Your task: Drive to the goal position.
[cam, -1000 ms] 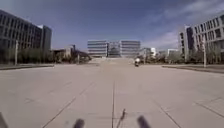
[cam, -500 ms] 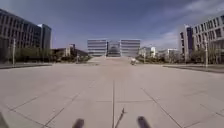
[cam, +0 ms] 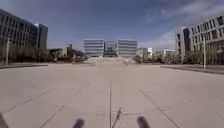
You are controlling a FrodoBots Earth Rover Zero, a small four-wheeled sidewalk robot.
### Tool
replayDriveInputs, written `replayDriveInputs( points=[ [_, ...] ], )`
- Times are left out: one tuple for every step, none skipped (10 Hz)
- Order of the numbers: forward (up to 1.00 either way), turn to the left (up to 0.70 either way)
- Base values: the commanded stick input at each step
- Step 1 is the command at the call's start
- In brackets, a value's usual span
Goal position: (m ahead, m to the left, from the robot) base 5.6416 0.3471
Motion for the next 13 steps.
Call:
replayDriveInputs(
  points=[
    [0.70,0.00],
    [0.70,0.00],
    [0.70,0.00],
    [0.70,0.00],
    [0.70,0.00],
    [0.70,0.00],
    [0.70,0.00],
    [0.70,0.00],
    [0.70,0.00],
    [0.70,0.00],
    [0.70,0.00],
    [0.70,0.00],
    [0.70,0.00]
  ],
)
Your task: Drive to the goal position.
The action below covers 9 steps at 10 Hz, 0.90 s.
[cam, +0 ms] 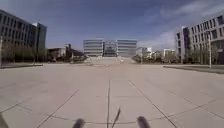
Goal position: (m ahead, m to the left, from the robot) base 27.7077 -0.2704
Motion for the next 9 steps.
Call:
replayDriveInputs(
  points=[
    [0.70,0.00],
    [0.70,0.00],
    [0.70,0.00],
    [0.70,0.00],
    [0.70,0.00],
    [0.70,0.00],
    [0.70,0.00],
    [0.70,0.00],
    [0.70,0.00]
  ],
)
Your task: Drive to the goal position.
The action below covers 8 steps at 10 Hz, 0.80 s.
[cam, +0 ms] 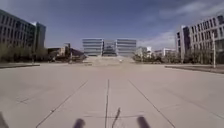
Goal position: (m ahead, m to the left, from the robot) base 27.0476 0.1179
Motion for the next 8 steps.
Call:
replayDriveInputs(
  points=[
    [0.70,0.00],
    [0.70,0.00],
    [0.70,0.00],
    [0.70,0.00],
    [0.70,0.00],
    [0.70,0.00],
    [0.70,0.00],
    [0.70,0.00]
  ],
)
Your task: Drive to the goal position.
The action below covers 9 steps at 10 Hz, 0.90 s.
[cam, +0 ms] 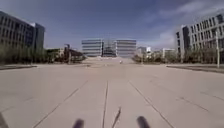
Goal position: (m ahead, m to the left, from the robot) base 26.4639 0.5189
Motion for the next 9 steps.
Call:
replayDriveInputs(
  points=[
    [0.70,0.00],
    [0.70,0.00],
    [0.70,0.00],
    [0.70,0.00],
    [0.70,0.00],
    [0.70,0.00],
    [0.70,0.00],
    [0.70,0.00],
    [0.70,0.00]
  ],
)
